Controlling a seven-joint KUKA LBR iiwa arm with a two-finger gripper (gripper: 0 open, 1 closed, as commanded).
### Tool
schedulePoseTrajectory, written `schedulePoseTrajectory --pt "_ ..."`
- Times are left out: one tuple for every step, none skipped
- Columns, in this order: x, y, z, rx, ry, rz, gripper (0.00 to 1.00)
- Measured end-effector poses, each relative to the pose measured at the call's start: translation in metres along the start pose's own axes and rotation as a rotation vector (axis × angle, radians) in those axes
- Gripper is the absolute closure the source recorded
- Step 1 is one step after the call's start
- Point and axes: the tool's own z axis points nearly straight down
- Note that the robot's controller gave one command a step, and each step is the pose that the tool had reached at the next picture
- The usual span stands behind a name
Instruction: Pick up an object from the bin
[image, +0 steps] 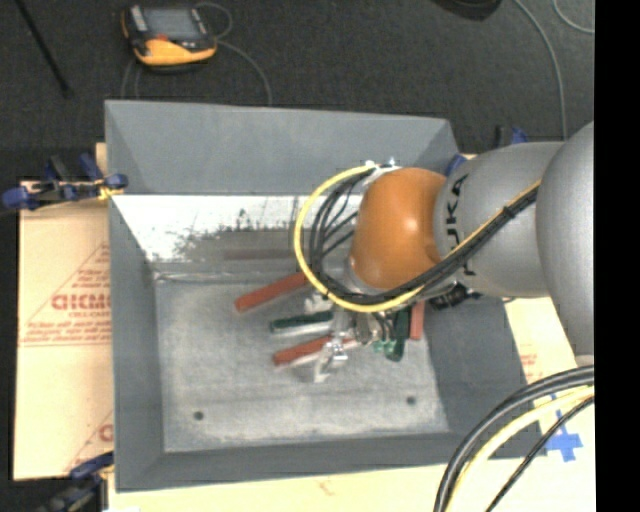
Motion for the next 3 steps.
schedulePoseTrajectory --pt "-0.077 -0.016 0.018 0.000 0.010 -0.291 1.00" --pt "-0.077 -0.016 0.018 0.000 0.010 -0.290 1.00" --pt "-0.078 -0.012 -0.084 -0.001 0.008 -0.304 1.00"
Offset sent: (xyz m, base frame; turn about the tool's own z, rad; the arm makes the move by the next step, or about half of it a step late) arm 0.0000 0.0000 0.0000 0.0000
